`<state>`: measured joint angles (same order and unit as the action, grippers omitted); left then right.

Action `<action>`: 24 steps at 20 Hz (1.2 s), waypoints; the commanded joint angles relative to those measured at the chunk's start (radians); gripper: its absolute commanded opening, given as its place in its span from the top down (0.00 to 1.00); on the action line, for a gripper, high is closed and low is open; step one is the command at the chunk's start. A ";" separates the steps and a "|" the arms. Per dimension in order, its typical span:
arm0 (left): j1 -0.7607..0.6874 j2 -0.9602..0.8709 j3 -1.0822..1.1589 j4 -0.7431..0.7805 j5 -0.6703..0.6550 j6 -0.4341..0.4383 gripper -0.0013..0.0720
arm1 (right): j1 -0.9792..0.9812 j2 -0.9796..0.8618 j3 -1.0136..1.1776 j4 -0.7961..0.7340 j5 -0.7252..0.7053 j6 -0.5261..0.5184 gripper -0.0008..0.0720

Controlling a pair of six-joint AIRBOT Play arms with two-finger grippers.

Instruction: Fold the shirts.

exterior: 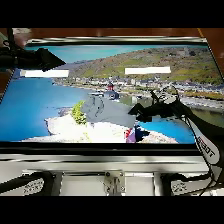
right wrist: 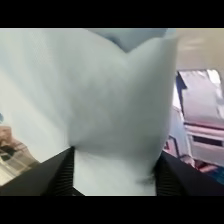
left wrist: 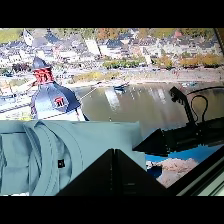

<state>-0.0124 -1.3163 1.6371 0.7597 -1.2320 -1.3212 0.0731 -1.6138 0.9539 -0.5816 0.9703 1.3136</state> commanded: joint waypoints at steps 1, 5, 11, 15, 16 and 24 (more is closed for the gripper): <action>0.000 0.000 0.000 0.001 0.000 0.000 0.93 | 0.036 -0.033 -0.010 0.161 -0.075 -0.070 0.66; 0.000 0.000 0.000 0.001 0.001 0.000 0.93 | -0.006 0.019 0.090 0.244 0.041 -0.291 0.91; -0.003 -0.001 0.000 0.001 -0.001 -0.027 0.93 | -0.173 0.093 0.465 0.085 0.178 -0.012 0.91; -0.037 -0.001 0.000 0.001 -0.026 -0.027 0.93 | -0.391 0.093 0.591 -0.079 0.272 0.079 0.91; -0.052 -0.001 0.000 0.001 -0.039 -0.027 0.93 | -0.463 0.093 0.605 -0.100 0.291 0.086 0.91; -0.217 -0.001 0.000 0.001 -0.059 -0.061 0.93 | -1.008 0.105 0.610 -0.267 0.378 0.117 0.91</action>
<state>-0.1726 -1.3163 1.6371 0.7605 -1.2865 -1.3746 -0.7647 -1.5116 1.5578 -0.7303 1.2839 1.4078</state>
